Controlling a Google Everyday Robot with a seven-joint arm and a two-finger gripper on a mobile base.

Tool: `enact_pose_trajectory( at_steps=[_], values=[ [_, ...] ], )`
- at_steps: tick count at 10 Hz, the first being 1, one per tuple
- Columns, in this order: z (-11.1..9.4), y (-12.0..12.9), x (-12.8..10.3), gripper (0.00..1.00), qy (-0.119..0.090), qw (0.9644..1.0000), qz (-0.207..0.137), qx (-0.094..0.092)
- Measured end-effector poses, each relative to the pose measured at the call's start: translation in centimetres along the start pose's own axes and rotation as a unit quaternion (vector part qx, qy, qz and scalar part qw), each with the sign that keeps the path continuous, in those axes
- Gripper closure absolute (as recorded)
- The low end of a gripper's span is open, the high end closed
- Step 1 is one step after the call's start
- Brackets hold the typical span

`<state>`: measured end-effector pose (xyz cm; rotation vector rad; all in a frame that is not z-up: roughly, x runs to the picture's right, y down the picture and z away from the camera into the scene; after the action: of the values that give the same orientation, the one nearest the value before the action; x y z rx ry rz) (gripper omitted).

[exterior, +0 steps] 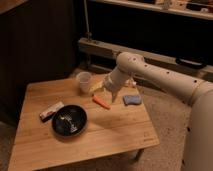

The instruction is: Place the ceramic cup in the ceramic bowl

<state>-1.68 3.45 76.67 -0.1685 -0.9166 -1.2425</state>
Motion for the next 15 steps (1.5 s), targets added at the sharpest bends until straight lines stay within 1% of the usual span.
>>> enact_pose_trajectory(
  at_steps=[10, 11, 12, 13, 14, 15],
  values=[
    [0.0, 0.0, 0.0, 0.2, 0.0, 1.0, 0.0, 0.0],
    [-0.2, 0.1, 0.2, 0.2, 0.003, 1.0, -0.001, -0.003],
    [-0.8, 0.2, 0.7, 0.2, 0.019, 0.9998, -0.003, -0.011],
    [-2.0, 0.6, 2.1, 0.2, 0.043, 0.9988, -0.007, -0.021],
    [-2.9, 0.7, 3.4, 0.2, 0.059, 0.9979, -0.009, -0.025],
    [-4.3, 1.0, 5.7, 0.2, 0.083, 0.996, -0.016, -0.028]
  ],
)
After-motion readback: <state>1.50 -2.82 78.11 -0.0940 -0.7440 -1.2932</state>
